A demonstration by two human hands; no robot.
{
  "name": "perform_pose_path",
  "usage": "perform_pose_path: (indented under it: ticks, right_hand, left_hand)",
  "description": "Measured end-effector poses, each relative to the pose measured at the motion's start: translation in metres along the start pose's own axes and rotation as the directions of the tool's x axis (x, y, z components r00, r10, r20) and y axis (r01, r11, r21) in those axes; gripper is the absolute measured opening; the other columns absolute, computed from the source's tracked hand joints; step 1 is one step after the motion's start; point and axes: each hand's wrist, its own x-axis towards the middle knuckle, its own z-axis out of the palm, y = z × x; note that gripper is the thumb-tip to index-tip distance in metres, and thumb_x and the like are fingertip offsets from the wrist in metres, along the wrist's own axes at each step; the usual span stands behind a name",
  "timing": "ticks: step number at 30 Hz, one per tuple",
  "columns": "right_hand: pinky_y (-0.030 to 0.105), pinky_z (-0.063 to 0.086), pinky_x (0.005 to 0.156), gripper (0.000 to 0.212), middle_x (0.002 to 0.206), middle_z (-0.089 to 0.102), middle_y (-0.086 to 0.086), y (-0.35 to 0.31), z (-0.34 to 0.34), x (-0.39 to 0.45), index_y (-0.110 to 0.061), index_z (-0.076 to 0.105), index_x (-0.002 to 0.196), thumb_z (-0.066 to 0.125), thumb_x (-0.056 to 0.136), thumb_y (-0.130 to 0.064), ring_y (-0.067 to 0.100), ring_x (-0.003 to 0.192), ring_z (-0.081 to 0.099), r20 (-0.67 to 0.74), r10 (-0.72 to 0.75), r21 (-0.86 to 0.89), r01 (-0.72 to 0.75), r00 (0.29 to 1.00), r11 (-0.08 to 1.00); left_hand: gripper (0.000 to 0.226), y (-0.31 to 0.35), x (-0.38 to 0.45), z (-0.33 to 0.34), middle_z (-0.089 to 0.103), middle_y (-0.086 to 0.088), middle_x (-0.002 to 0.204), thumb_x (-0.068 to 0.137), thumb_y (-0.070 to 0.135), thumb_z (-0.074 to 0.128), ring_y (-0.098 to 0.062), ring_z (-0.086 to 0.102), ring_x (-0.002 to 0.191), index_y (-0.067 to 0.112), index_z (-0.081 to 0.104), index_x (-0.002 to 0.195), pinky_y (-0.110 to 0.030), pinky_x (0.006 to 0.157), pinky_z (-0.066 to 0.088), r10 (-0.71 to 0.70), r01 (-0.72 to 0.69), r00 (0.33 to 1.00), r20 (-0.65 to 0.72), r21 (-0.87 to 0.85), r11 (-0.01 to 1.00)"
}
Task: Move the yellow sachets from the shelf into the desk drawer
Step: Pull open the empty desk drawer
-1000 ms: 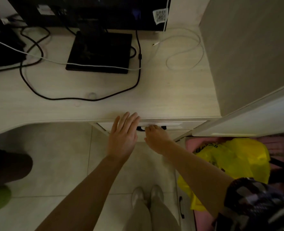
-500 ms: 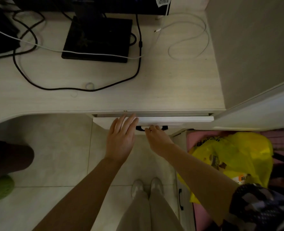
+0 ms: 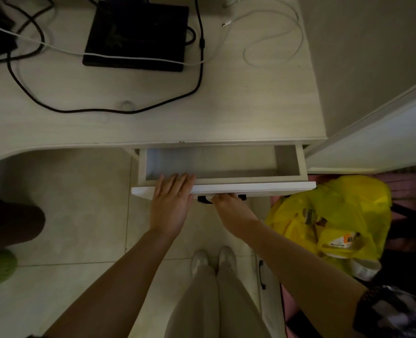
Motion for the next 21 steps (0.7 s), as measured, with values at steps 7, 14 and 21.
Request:
perform_pose_path:
  ticks: [7, 14, 21]
  right_hand:
    - [0.042, 0.044, 0.103, 0.04, 0.137, 0.046, 0.014, -0.008, 0.026, -0.025, -0.006, 0.045, 0.134, 0.046, 0.094, -0.006, 0.034, 0.128, 0.043, -0.038, 0.001, -0.01, -0.001, 0.999, 1.0]
    - [0.041, 0.034, 0.111, 0.049, 0.143, 0.042, 0.016, -0.02, 0.056, -0.059, -0.006, 0.036, 0.142, 0.046, 0.094, -0.006, 0.035, 0.135, 0.036, -0.102, -0.011, 0.001, 0.011, 0.995, 1.0]
    - [0.046, 0.029, 0.114, 0.055, 0.141, 0.043, 0.021, -0.026, 0.076, -0.087, 0.0, 0.032, 0.144, 0.044, 0.091, 0.001, 0.04, 0.132, 0.037, -0.086, -0.056, -0.004, 0.056, 0.995, 0.998]
  left_hand:
    - [0.044, 0.008, -0.031, 0.0, 0.064, -0.002, 0.12, 0.084, 0.026, 0.069, -0.026, 0.059, 0.112, 0.017, 0.059, 0.126, -0.045, 0.101, 0.042, 0.0, -0.002, 0.999, -0.047, -0.04, 0.999]
    - [0.044, 0.018, -0.063, -0.002, 0.064, -0.001, 0.119, 0.083, 0.024, 0.07, -0.025, 0.059, 0.111, 0.018, 0.059, 0.126, -0.046, 0.102, 0.043, -0.029, 0.027, 0.999, -0.022, -0.068, 0.997]
    - [0.043, 0.03, -0.096, -0.002, 0.064, 0.0, 0.118, 0.083, 0.023, 0.069, -0.024, 0.059, 0.109, 0.018, 0.06, 0.125, -0.043, 0.099, 0.044, -0.044, 0.043, 0.999, -0.012, -0.073, 0.996]
